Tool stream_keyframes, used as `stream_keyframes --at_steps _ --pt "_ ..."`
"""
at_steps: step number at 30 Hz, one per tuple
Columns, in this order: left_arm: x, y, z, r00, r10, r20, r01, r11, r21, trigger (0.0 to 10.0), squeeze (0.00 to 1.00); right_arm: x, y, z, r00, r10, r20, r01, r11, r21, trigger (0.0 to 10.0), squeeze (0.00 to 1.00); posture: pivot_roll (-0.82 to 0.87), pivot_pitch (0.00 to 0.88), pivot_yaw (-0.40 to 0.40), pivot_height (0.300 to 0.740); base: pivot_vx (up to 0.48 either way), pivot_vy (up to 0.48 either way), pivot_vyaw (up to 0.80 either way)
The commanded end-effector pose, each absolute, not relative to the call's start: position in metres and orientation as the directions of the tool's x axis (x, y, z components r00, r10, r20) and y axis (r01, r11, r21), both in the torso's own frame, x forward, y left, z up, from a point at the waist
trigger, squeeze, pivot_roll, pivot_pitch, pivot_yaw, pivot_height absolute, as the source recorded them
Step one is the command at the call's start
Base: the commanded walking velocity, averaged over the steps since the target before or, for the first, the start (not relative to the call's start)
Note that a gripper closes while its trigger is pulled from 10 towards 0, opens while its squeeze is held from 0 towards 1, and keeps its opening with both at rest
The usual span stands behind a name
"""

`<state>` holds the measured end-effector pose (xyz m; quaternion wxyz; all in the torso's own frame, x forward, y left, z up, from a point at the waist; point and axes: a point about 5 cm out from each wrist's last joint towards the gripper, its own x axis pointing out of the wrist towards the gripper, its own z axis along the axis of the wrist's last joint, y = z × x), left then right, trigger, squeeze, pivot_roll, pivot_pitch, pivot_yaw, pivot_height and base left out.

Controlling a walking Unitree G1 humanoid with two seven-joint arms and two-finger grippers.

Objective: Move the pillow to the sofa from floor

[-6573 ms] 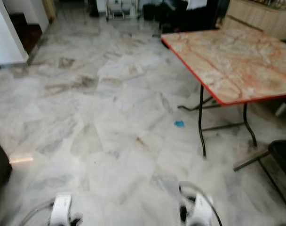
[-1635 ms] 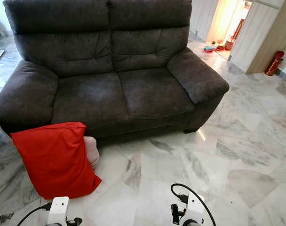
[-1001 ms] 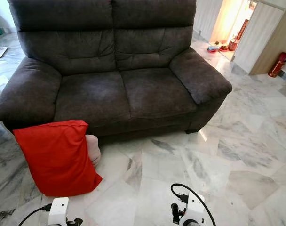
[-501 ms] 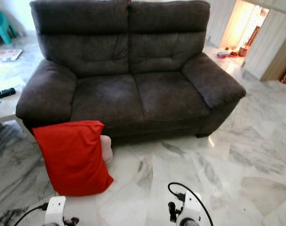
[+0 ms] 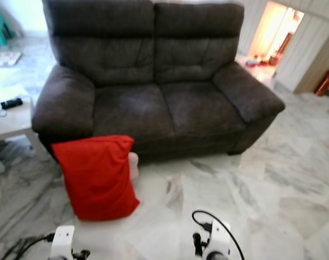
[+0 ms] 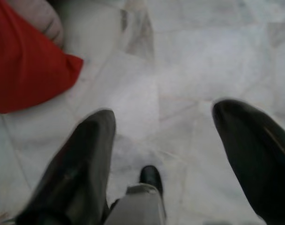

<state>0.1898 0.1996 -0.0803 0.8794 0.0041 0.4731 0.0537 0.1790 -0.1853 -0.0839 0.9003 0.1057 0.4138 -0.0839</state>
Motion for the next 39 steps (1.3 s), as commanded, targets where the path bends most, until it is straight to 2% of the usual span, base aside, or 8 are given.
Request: stream_keyframes --at_steps 1,18,25,33,35,36,37,39 --pt "0.186 0.207 -0.081 0.531 0.119 -0.839 -0.097 0.992 0.079 10.0 0.00 0.182 -0.181 -0.083 0.652 -0.053 -0.756 0.231 0.964 0.132 10.0 0.00 -0.06 0.000 -0.053 0.740 0.000 0.379 0.00" --pt "0.187 0.210 -0.080 0.543 0.134 -0.829 -0.088 0.991 0.103 10.0 0.00 0.189 -0.180 -0.079 0.679 -0.042 -0.733 0.234 0.959 0.162 10.0 0.00 -0.06 0.000 -0.046 0.740 0.000 0.257 0.00" --pt "0.191 0.209 -0.077 0.599 0.126 -0.791 -0.120 0.991 0.067 10.0 0.00 0.207 -0.184 -0.068 0.729 -0.048 -0.683 0.231 0.956 0.179 10.0 0.00 -0.05 0.000 -0.047 0.740 0.000 0.000 0.00" --pt "0.202 0.211 -0.067 0.712 0.146 -0.687 -0.119 0.989 0.087 10.0 0.00 0.254 -0.192 -0.031 0.865 -0.044 -0.499 0.167 0.964 0.205 10.0 0.00 -0.04 0.000 -0.047 0.740 0.000 0.000 0.00" --pt "0.241 0.214 -0.037 0.838 0.135 -0.529 -0.078 0.989 0.128 10.0 0.00 0.268 -0.194 -0.017 0.907 -0.046 -0.418 0.134 0.974 0.183 10.0 0.00 -0.03 0.000 -0.047 0.740 0.000 0.000 0.00" --pt "0.276 0.215 -0.004 0.913 0.133 -0.385 -0.077 0.984 0.159 10.0 0.00 0.274 -0.195 -0.009 0.925 -0.053 -0.377 0.130 0.975 0.182 10.0 0.00 -0.03 0.000 -0.048 0.740 0.000 0.000 0.00" --pt "0.276 0.215 -0.004 0.913 0.133 -0.385 -0.077 0.984 0.159 10.0 0.00 0.274 -0.195 -0.009 0.925 -0.053 -0.377 0.130 0.975 0.182 10.0 0.00 -0.03 0.000 -0.048 0.740 0.000 0.000 0.00" --pt "0.312 0.216 0.043 0.974 0.145 -0.173 -0.113 0.976 0.184 10.0 0.00 0.288 -0.193 0.010 0.965 -0.042 -0.259 0.095 0.976 0.194 10.0 0.00 -0.03 0.000 -0.045 0.740 0.000 0.000 0.00"
